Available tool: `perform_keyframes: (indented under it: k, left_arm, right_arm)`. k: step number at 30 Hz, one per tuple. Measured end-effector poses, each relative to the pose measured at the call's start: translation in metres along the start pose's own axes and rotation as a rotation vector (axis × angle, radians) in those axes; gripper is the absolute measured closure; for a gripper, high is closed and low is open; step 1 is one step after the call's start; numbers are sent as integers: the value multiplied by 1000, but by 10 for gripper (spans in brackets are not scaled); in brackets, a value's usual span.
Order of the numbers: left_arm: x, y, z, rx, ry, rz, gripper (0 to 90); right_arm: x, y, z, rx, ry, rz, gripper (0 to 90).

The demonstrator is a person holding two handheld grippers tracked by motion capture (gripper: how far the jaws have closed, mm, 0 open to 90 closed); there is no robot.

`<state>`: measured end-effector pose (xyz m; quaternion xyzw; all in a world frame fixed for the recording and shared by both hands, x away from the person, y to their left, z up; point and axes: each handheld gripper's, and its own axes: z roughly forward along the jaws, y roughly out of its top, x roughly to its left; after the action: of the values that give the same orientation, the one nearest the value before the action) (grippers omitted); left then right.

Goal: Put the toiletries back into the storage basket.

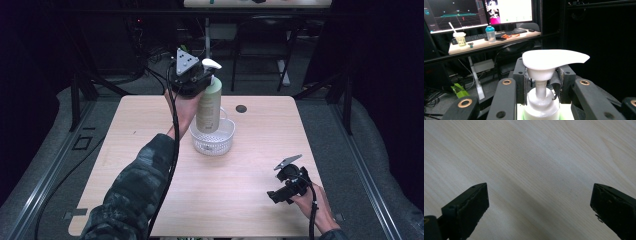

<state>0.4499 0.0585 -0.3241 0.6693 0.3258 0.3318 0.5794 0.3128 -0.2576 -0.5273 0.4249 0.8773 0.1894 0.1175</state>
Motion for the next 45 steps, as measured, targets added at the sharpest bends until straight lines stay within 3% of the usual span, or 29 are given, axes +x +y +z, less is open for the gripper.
perform_keyframes:
  k: [20,45]
  left_arm:
    - [-1,-12,7,22,3,1,671]
    - [-9,-38,15,46,2,-31,671]
  right_arm:
    - [1,0,-1,0,-1,-1,14]
    - [0,0,-2,-3,1,4,14]
